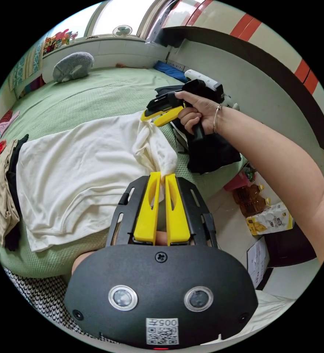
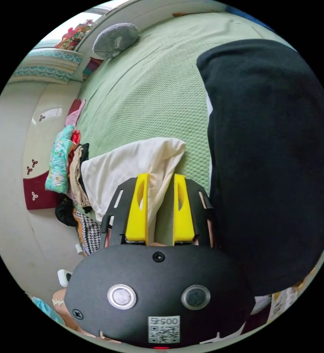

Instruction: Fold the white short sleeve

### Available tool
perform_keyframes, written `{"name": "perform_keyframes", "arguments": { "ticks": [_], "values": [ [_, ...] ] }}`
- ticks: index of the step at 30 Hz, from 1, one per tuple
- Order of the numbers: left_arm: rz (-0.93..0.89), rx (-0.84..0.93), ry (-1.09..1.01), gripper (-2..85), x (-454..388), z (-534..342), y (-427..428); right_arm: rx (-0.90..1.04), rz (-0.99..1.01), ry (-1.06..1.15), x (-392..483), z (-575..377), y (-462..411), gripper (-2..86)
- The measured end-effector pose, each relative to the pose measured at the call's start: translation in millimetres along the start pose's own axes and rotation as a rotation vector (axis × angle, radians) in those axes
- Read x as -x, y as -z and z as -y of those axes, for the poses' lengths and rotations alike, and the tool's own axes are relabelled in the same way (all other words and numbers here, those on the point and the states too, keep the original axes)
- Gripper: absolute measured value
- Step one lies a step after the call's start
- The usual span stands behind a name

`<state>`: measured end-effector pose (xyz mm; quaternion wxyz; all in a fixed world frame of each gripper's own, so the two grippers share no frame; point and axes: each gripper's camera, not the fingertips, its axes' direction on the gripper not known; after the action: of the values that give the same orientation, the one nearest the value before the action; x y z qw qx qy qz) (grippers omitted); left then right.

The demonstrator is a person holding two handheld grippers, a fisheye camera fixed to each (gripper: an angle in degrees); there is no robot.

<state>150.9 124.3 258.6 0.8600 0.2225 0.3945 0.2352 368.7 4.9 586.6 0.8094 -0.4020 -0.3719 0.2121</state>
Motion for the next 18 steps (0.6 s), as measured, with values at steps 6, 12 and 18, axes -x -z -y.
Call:
{"name": "perform_keyframes", "arguments": {
  "ticks": [6, 12, 18],
  "values": [
    [-0.016, 0.002, 0.010, 2.6, 13.4, -8.9, 11.6, -0.039, -0.024, 0.018, 9.6, 14.7, -2.2, 4.3],
    [-0.059, 0.002, -0.014, 2.5, 13.5, -18.9, 25.0, -0.051, -0.069, 0.031, 19.2, 18.2, 12.2, 0.3],
    [-0.084, 0.014, -0.066, 2.5, -1.0, -32.4, 37.0, -0.053, -0.128, 0.052, 32.9, 9.5, 36.7, -1.3]
  ]
}}
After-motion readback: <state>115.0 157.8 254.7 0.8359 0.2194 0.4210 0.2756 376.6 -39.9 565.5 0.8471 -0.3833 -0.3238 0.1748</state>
